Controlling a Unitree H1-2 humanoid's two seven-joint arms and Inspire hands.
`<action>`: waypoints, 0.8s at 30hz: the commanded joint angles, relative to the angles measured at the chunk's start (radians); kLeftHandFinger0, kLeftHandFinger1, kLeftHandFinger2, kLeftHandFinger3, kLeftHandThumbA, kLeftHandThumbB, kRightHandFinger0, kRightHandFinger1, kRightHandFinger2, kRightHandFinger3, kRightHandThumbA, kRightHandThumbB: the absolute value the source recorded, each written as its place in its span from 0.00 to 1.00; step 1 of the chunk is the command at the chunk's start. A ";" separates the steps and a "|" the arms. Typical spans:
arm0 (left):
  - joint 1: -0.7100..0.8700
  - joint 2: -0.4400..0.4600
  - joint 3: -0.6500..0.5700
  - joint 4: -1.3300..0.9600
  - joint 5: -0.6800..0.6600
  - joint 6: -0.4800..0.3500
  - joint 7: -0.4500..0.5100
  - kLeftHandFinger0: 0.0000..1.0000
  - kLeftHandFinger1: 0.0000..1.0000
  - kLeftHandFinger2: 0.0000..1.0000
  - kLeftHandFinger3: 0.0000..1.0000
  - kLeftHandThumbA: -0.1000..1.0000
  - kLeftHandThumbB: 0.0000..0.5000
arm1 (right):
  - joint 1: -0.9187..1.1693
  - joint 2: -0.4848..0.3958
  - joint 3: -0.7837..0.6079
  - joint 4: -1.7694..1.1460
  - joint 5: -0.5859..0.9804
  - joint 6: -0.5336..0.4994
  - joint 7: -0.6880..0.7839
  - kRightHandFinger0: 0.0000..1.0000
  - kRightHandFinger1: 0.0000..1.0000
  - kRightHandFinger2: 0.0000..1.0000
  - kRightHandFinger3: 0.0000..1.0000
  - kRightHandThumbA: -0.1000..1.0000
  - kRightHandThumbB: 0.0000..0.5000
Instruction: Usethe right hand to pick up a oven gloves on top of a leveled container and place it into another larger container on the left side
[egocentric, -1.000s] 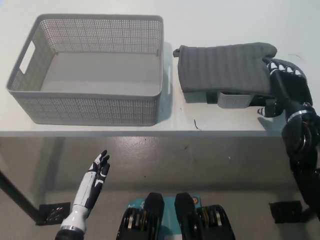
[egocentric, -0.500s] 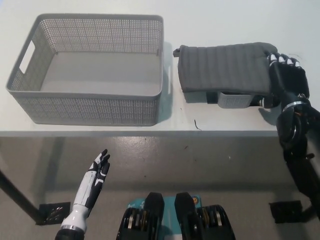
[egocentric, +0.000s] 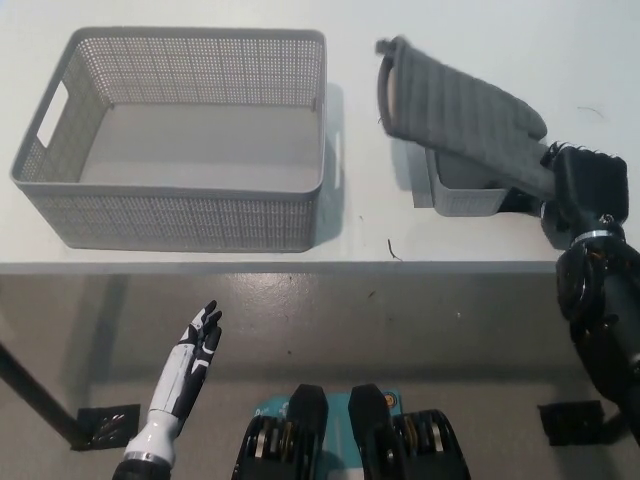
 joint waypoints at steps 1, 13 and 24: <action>-0.015 0.024 -0.011 -0.049 0.022 -0.011 -0.010 1.00 1.00 1.00 1.00 1.00 1.00 | -0.180 0.007 -0.011 0.218 0.038 -0.402 -0.771 0.00 0.11 0.56 0.72 0.00 0.34; -0.030 0.028 -0.015 -0.029 0.026 -0.022 -0.011 1.00 1.00 1.00 1.00 1.00 1.00 | -0.189 0.007 -0.050 0.153 0.101 -0.473 -0.729 0.00 0.13 0.50 0.57 0.05 0.22; -0.044 0.027 -0.013 -0.026 0.035 -0.016 -0.001 1.00 1.00 1.00 1.00 1.00 1.00 | -0.222 -0.035 -0.064 -0.034 0.101 -0.465 -0.689 0.00 0.19 0.59 0.70 0.00 0.30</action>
